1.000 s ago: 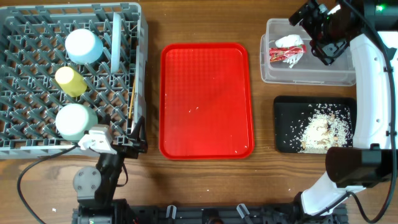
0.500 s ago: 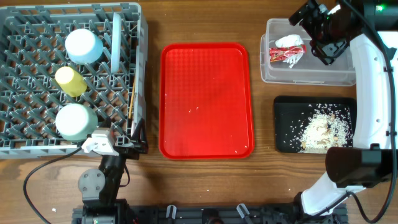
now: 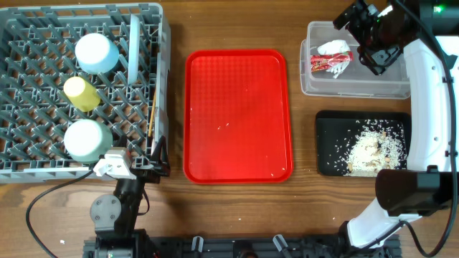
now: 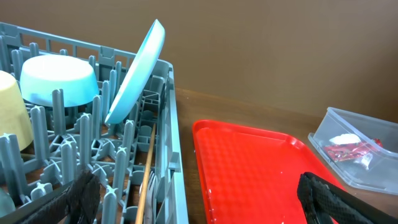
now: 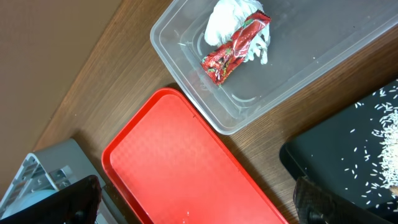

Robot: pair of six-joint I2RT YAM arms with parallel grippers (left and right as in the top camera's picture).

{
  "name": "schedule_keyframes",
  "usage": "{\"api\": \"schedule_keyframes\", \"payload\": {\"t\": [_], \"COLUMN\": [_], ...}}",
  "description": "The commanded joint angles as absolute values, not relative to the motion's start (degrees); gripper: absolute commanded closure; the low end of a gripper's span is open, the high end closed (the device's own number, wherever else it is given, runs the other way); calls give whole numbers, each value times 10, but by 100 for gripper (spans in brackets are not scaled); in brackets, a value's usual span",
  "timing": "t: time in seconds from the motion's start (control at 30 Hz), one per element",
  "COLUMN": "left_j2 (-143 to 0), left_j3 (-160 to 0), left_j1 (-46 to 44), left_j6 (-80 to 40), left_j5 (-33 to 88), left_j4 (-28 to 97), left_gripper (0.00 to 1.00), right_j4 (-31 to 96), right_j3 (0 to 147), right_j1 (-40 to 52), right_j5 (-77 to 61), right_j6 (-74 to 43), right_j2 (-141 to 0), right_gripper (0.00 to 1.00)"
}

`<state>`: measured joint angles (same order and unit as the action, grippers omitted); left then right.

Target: Sort waste into correct bins and load items into the dishwasher rack

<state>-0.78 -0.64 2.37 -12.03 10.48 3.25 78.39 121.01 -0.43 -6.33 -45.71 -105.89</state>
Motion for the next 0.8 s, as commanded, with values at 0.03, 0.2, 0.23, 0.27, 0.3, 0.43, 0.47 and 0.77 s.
{"api": "schedule_keyframes", "payload": {"t": [0.03,0.2,0.23,0.27,0.3,0.43,0.47,0.77], "left_j2": [-3,-3,-3,-3,-3,-3,-3,-3], "left_j3": [-3,-3,-3,-3,-3,-3,-3,-3], "left_j1": [24,24,24,24,24,24,24,24], "left_j6": [-109,-109,-109,-109,-109,-109,-109,-109], "left_j5": [97,97,97,97,97,97,97,97], "left_j4": [35,35,35,35,35,35,35,35], "left_gripper": [0,0,0,0,0,0,0,0], "right_j4": [783,783,783,783,783,783,783,790], "right_j3": [1214,1214,1214,1214,1214,1214,1214,1214], "right_j1": [-4,-4,-4,-4,-4,-4,-4,6], "right_j5": [-54,-54,-53,-53,-54,-54,-54,22], "right_j6": [-452,-451,-451,-451,-452,-451,-451,-450], "right_j2": [-1058,-1058,-1058,-1058,-1058,-1058,-1058,-1029], "right_gripper": [0,0,0,0,0,0,0,0]}}
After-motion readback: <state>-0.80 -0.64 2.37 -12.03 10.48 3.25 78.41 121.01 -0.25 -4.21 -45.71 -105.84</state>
